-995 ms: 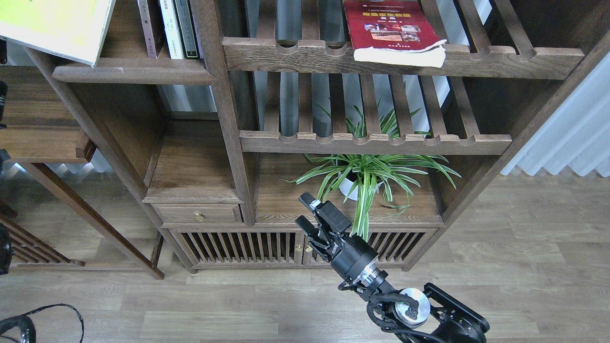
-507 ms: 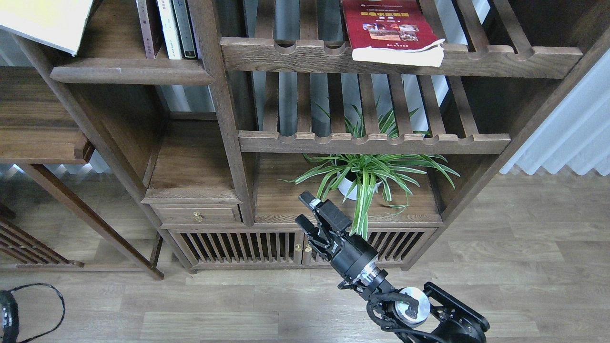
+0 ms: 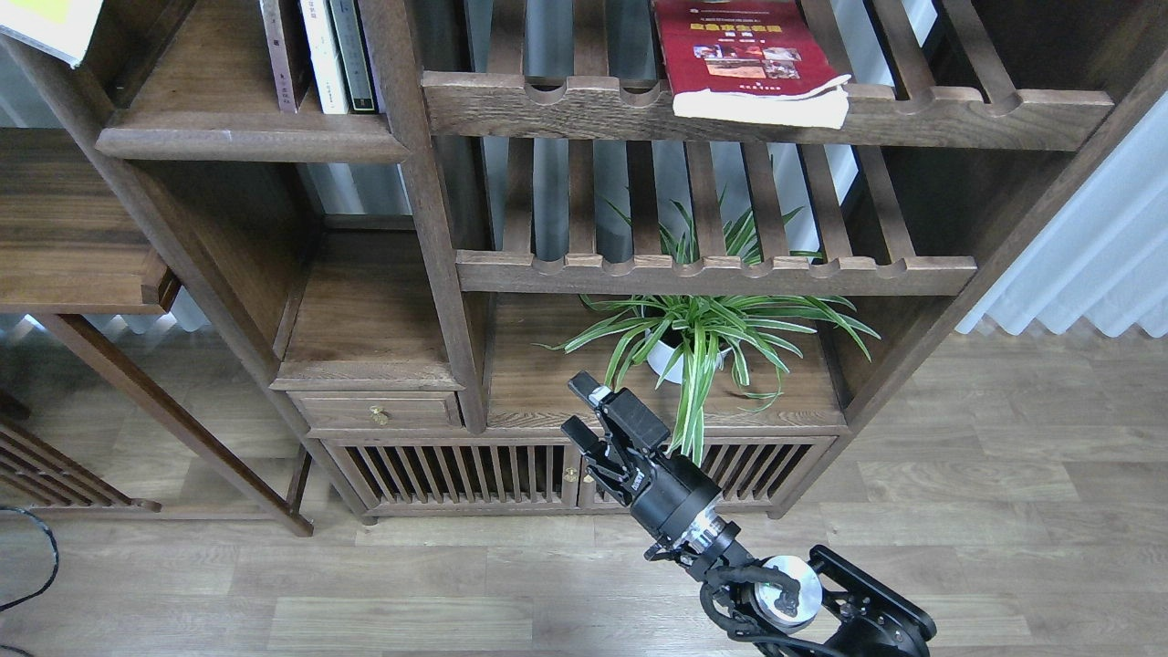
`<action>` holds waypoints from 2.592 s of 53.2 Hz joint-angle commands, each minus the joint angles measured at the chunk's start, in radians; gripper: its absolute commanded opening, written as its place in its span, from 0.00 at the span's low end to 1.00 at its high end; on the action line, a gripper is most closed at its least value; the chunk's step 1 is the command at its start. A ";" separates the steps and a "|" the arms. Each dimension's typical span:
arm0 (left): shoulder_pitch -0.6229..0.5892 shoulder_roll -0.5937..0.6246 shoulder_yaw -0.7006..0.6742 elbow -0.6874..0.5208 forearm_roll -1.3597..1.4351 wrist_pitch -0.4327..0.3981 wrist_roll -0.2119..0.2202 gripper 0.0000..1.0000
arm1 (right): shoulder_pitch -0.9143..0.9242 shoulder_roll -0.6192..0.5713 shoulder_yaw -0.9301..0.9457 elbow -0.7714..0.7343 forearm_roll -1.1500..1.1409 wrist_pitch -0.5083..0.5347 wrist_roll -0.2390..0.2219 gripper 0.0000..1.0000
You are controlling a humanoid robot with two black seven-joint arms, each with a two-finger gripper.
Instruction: Organize books on shelf
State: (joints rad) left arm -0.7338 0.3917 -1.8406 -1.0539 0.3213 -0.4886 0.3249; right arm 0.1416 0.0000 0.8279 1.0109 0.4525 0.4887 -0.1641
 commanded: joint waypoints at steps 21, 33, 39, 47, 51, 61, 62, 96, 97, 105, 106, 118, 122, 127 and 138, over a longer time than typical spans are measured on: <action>-0.044 -0.062 0.038 -0.015 0.134 0.000 0.000 0.00 | -0.020 0.000 0.002 -0.001 0.000 0.000 0.000 0.98; -0.087 -0.099 0.038 -0.015 0.260 0.000 -0.003 0.00 | -0.020 0.000 -0.004 -0.001 -0.002 0.000 0.000 0.98; -0.090 -0.097 0.038 -0.014 0.314 0.000 -0.003 0.00 | -0.019 0.000 -0.004 -0.001 -0.002 0.000 0.000 0.98; -0.095 -0.117 0.046 -0.014 0.392 0.000 -0.006 0.00 | -0.019 0.000 -0.004 -0.001 -0.002 0.000 0.000 0.98; -0.102 -0.122 0.055 -0.012 0.452 0.000 -0.023 0.00 | -0.019 0.000 -0.004 -0.001 -0.002 0.000 0.000 0.98; -0.105 -0.112 0.073 -0.005 0.524 0.000 -0.073 0.00 | -0.019 0.000 -0.006 -0.006 -0.002 0.000 0.000 0.98; -0.105 -0.112 0.080 -0.003 0.536 0.000 -0.084 0.00 | -0.019 0.000 -0.006 -0.006 -0.002 0.000 0.000 0.98; -0.148 -0.080 0.314 0.040 0.694 0.309 -0.309 0.00 | -0.020 0.000 -0.003 -0.005 0.006 0.000 0.000 0.98; -0.153 -0.080 0.320 0.049 0.694 0.315 -0.316 0.00 | -0.020 0.000 -0.003 -0.005 0.006 0.000 0.000 0.98; -0.203 -0.083 0.389 0.110 0.696 0.346 -0.343 0.00 | -0.022 0.000 -0.001 0.000 0.006 0.000 0.002 0.98; -0.214 -0.085 0.406 0.123 0.696 0.358 -0.351 0.00 | -0.023 0.000 0.000 0.000 0.006 0.000 0.000 0.98; -0.302 -0.112 0.534 0.241 0.682 0.505 -0.414 0.00 | -0.023 0.000 0.013 -0.001 0.009 0.000 0.000 0.98; -0.311 -0.117 0.566 0.270 0.680 0.518 -0.423 0.00 | -0.023 0.000 0.013 -0.001 0.011 0.000 0.000 0.98; -0.314 -0.148 0.574 0.288 0.680 0.538 -0.423 0.01 | -0.023 0.000 0.013 -0.005 0.015 0.000 0.000 0.98; -0.371 -0.203 0.621 0.388 0.679 0.548 -0.451 0.01 | -0.022 0.000 0.011 -0.008 0.017 0.000 0.000 0.98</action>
State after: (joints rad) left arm -1.0720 0.2183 -1.2482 -0.7252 1.0017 0.0555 -0.1047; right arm 0.1180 0.0000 0.8400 1.0066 0.4690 0.4887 -0.1641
